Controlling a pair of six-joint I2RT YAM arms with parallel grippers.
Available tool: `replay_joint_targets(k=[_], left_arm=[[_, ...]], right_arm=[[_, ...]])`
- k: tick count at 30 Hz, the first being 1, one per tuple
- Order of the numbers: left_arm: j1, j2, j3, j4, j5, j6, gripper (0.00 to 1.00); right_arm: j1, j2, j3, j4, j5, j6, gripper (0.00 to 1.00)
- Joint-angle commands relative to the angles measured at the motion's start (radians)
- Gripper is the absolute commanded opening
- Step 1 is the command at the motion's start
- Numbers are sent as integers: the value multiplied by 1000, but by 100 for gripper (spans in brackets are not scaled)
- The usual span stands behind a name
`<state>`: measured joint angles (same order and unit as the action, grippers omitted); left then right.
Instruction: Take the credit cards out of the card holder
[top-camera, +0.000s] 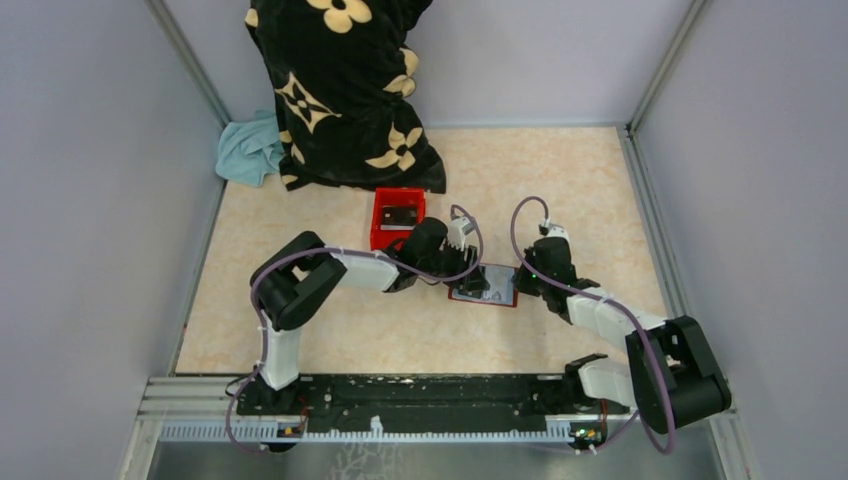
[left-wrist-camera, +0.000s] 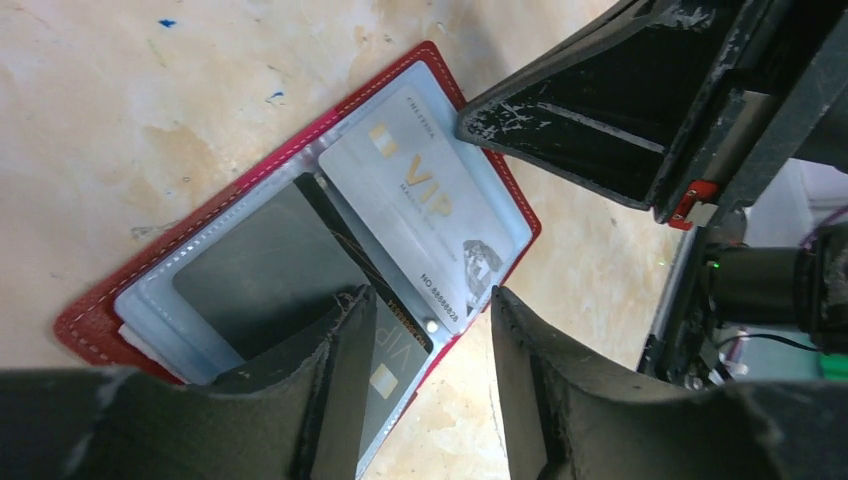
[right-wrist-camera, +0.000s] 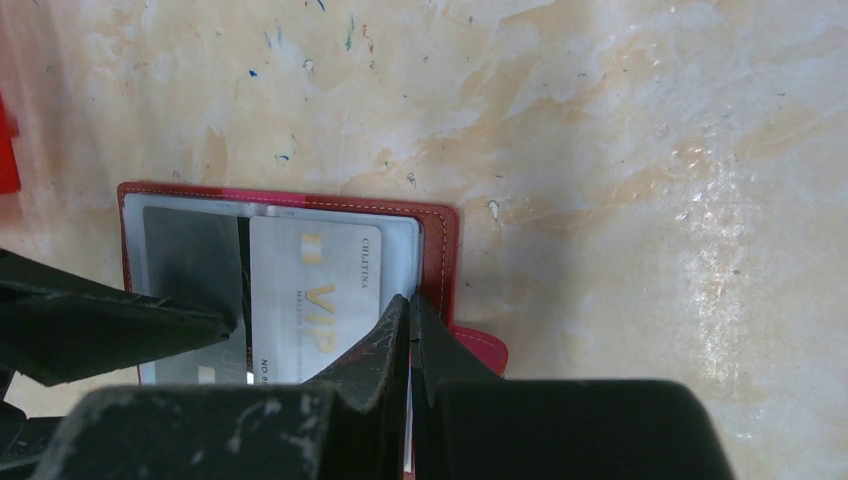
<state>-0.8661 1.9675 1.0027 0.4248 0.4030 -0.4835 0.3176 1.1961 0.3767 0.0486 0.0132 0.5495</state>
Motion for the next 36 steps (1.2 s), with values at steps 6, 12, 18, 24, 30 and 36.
replay_joint_targets(k=[6, 12, 18, 24, 30, 36], left_arm=[[23, 77, 11, 17, 78, -66, 60], [30, 113, 16, 26, 92, -101, 60], [44, 121, 3, 41, 98, -132, 60], [68, 111, -60, 189, 152, -209, 59], [85, 103, -115, 337, 205, -277, 59], [90, 97, -138, 426, 249, -316, 59]], right_arm=[[-1, 23, -3, -33, -64, -17, 0], [-1, 76, -2, 1, -138, 8, 0], [0, 98, -2, 21, -174, 17, 0], [-1, 100, -23, 53, -219, 37, 0], [-1, 122, -68, 120, -268, 78, 0], [0, 123, -85, 146, -280, 92, 0]])
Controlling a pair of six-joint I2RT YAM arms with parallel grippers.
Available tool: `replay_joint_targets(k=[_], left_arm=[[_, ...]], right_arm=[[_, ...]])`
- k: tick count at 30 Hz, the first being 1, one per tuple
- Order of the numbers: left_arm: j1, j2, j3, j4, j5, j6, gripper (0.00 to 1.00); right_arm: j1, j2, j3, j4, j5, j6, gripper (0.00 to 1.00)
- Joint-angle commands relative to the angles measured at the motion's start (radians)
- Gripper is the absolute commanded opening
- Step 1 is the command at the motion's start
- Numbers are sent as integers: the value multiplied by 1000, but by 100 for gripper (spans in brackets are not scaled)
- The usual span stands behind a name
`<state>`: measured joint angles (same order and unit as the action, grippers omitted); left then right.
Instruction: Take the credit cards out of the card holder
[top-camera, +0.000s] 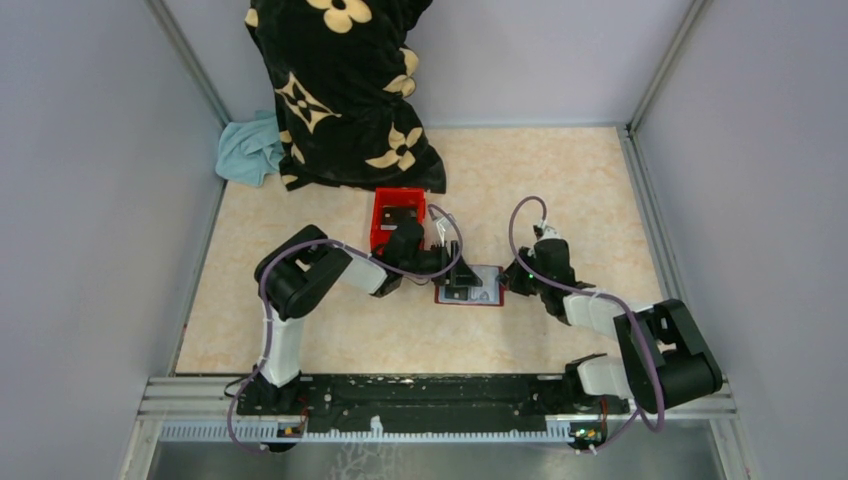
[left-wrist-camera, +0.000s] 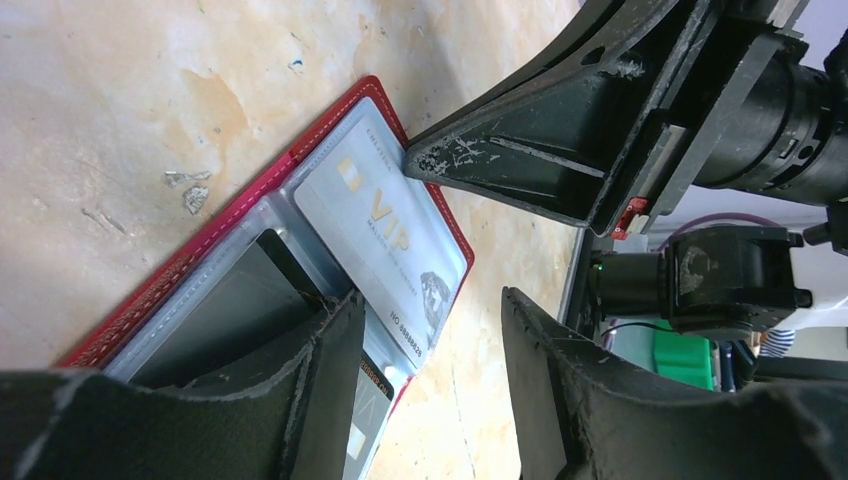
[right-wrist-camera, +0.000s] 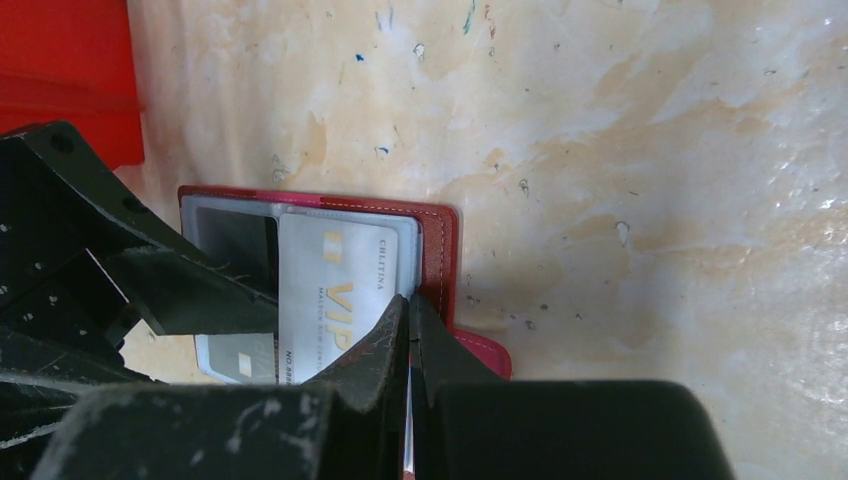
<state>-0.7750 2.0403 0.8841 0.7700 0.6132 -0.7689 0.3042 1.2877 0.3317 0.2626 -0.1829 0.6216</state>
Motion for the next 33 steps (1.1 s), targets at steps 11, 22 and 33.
replay_joint_targets(k=[11, 22, 33], left_arm=[[4, 10, -71, 231, 67, -100, 60], [16, 46, -36, 204, 60, -103, 60], [13, 83, -33, 273, 98, -151, 59]], right_arm=[[14, 24, -55, -56, -83, 27, 0], [25, -66, -106, -36, -67, 72, 0], [31, -51, -120, -1, -72, 77, 0]])
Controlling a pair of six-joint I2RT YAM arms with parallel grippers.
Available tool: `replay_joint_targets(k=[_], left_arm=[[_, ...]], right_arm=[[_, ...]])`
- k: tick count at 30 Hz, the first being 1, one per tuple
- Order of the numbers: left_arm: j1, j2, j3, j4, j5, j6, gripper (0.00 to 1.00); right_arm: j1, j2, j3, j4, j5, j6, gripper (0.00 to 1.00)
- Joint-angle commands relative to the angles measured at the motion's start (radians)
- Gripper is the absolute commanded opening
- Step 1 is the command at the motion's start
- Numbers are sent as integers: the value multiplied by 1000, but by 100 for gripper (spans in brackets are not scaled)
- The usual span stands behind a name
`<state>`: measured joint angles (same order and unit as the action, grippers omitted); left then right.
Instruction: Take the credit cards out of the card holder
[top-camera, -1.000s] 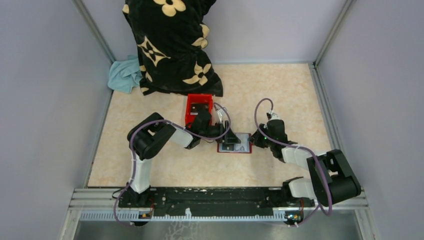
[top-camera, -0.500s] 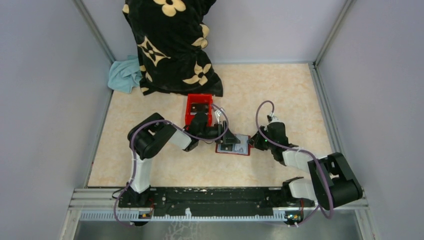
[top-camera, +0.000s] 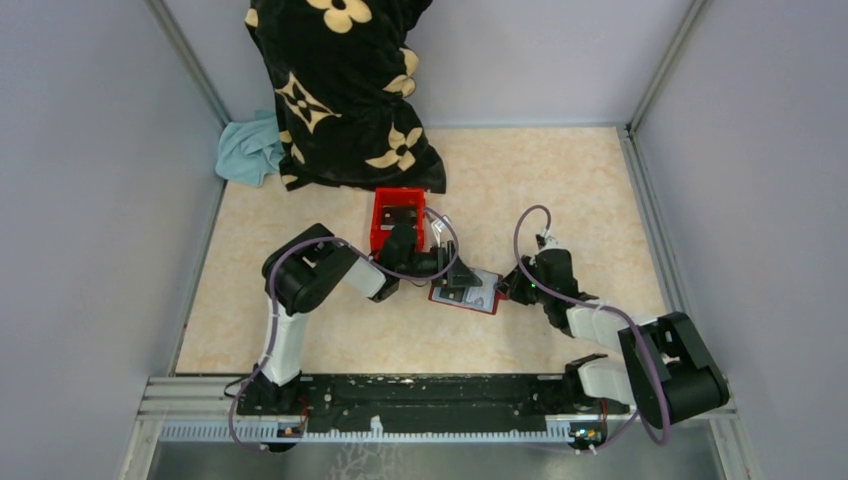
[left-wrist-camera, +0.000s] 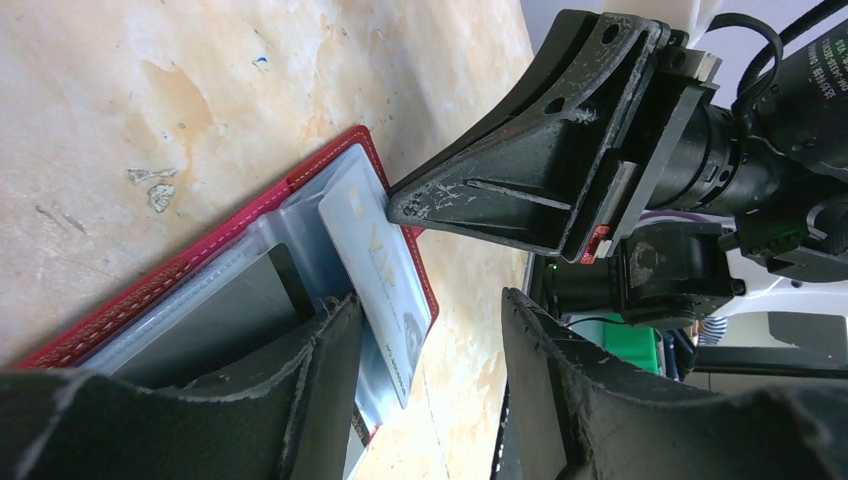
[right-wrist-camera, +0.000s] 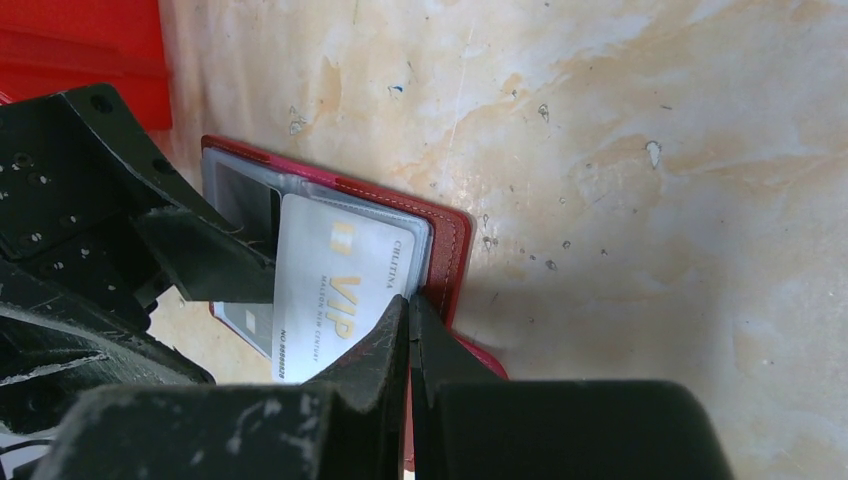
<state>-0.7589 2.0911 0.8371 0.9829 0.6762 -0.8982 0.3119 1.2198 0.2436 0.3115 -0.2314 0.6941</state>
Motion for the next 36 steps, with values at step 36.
replay_joint_targets(k=[36], left_arm=[[1, 0, 46, -163, 1, 45, 45]], right_arm=[[-17, -24, 29, -108, 8, -4, 0]])
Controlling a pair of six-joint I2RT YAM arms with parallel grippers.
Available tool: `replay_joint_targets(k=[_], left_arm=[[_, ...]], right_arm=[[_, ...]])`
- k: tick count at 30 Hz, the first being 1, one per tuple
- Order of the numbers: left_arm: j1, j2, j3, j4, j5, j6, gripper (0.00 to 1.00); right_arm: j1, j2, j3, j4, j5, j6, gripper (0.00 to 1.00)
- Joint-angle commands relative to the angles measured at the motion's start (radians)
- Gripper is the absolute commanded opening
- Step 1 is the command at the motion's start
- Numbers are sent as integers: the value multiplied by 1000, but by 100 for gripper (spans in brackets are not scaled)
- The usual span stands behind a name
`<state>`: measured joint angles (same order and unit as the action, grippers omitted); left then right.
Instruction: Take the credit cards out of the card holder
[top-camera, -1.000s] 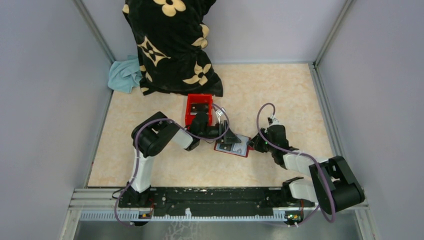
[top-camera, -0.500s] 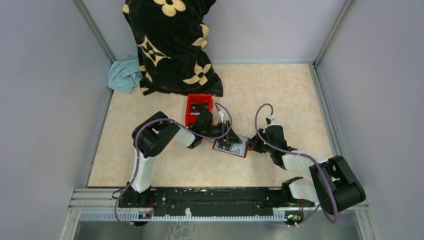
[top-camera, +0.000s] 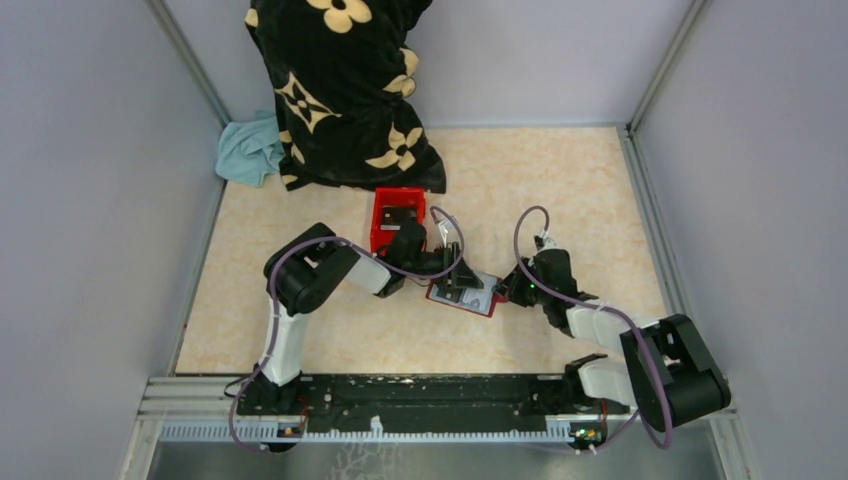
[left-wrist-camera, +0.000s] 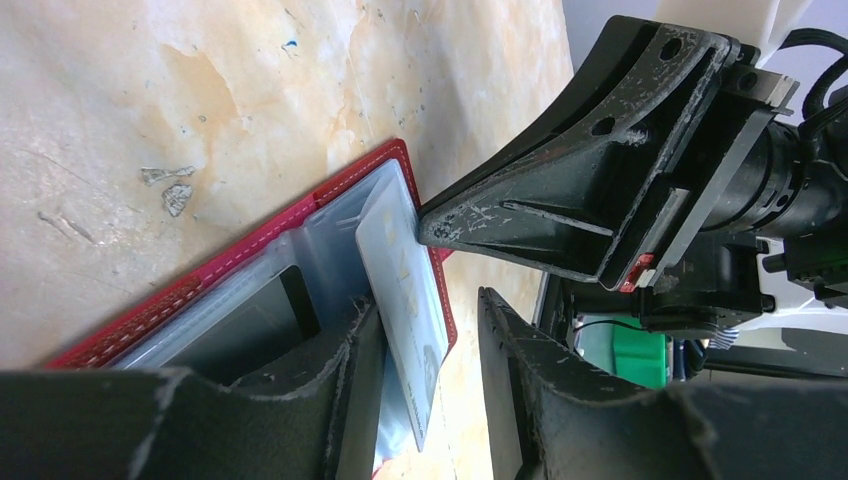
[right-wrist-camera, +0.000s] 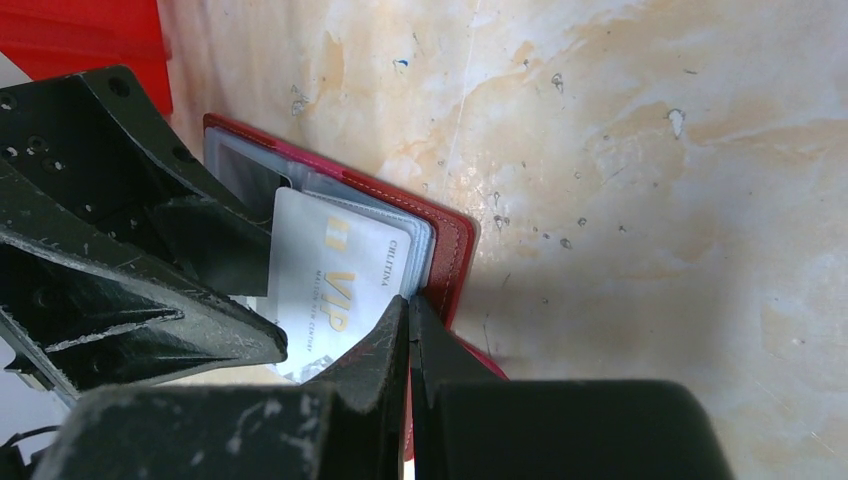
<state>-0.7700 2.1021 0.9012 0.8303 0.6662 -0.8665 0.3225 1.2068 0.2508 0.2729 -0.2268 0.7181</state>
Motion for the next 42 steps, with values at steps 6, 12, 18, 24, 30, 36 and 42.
replay_joint_targets(k=[6, 12, 18, 24, 30, 36, 42], left_arm=[[30, -17, -36, 12, 21, -5, 44], [50, -23, -48, 20, 24, -12, 43], [55, -16, -47, 20, 27, -18, 29], [55, -11, -50, 24, 23, -21, 13], [55, 10, -41, 43, 51, -35, 0], [67, -8, -54, 52, 55, -26, 0], [122, -74, -90, 33, 50, 9, 0]], right_arm=[[-60, 6, 17, -55, -24, -29, 0], [-75, 8, 19, -57, -23, -39, 0], [-80, 9, 19, -60, -26, -43, 0], [-82, 13, 13, -56, -23, -49, 0], [-84, 11, 8, -57, -22, -50, 0], [-91, 12, 9, -57, -25, -50, 0], [-97, 11, 10, -58, -29, -52, 0]])
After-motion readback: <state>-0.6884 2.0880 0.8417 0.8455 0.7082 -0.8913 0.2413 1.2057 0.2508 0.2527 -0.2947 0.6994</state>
